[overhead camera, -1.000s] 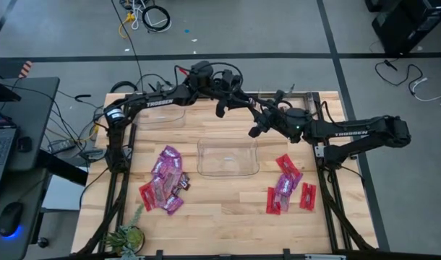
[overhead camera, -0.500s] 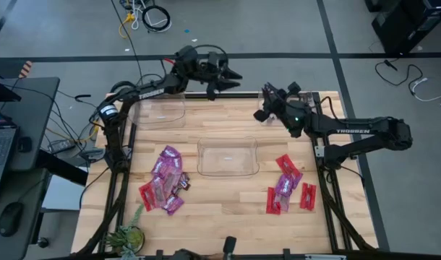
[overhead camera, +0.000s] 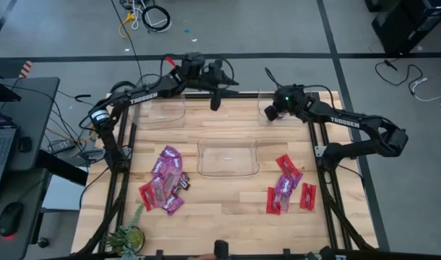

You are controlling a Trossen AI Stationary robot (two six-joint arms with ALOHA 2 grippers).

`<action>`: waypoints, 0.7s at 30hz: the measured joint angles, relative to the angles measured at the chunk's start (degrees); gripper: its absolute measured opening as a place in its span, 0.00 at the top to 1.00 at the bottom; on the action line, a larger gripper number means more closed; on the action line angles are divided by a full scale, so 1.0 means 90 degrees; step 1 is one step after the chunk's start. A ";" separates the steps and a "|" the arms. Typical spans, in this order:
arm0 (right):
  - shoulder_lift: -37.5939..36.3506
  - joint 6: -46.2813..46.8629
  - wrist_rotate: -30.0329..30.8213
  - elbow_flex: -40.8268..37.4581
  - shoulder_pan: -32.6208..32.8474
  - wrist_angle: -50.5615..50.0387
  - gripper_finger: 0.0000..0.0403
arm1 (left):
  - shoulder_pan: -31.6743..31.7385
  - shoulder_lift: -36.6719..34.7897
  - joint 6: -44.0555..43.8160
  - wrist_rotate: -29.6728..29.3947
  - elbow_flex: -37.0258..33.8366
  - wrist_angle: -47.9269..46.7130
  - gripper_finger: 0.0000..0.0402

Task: Sort candy
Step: Put the brown chocolate bar into the top right transparent bin

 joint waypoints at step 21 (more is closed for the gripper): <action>0.0086 0.0032 -0.1212 -0.0081 -0.0582 -0.0057 0.70 | -0.0635 -0.2633 -0.0891 -0.0698 -0.4740 0.2955 0.70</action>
